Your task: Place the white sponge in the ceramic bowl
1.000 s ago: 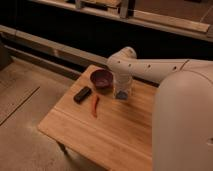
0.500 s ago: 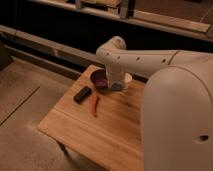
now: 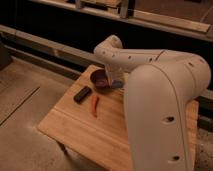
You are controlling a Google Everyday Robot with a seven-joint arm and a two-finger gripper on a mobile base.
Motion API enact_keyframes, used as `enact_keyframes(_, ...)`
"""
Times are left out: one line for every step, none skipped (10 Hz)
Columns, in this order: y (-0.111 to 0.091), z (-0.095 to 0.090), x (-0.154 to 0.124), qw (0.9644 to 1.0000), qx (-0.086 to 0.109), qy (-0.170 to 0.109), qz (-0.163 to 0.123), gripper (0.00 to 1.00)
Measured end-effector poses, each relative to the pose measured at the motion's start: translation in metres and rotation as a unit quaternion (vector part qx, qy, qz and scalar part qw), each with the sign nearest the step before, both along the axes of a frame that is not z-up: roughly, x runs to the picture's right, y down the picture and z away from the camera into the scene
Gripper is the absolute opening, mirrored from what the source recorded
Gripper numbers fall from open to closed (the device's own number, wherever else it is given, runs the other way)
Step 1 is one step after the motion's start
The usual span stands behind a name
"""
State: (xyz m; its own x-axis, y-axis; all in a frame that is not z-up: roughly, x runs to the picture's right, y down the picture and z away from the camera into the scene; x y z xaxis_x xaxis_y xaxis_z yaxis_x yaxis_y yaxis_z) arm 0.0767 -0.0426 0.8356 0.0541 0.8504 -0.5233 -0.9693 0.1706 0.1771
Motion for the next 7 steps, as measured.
enact_keyframes(-0.006, 0.003, -0.005, 0.9999, 0.006, -0.007, -0.013, 0.14)
enact_keyframes(-0.013, 0.004, -0.014, 0.9993, 0.016, -0.017, -0.028, 0.14)
enact_keyframes(-0.02, 0.002, -0.025, 0.9985, 0.026, -0.027, -0.04, 0.14)
enact_keyframes(-0.028, -0.005, -0.046, 0.9963, 0.038, -0.04, -0.065, 0.14)
enact_keyframes(-0.031, -0.009, -0.06, 0.9944, 0.046, -0.047, -0.083, 0.14)
enact_keyframes(-0.031, -0.011, -0.069, 0.9925, 0.05, -0.05, -0.1, 0.14)
enact_keyframes(-0.028, -0.011, -0.077, 0.9901, 0.053, -0.05, -0.12, 0.14)
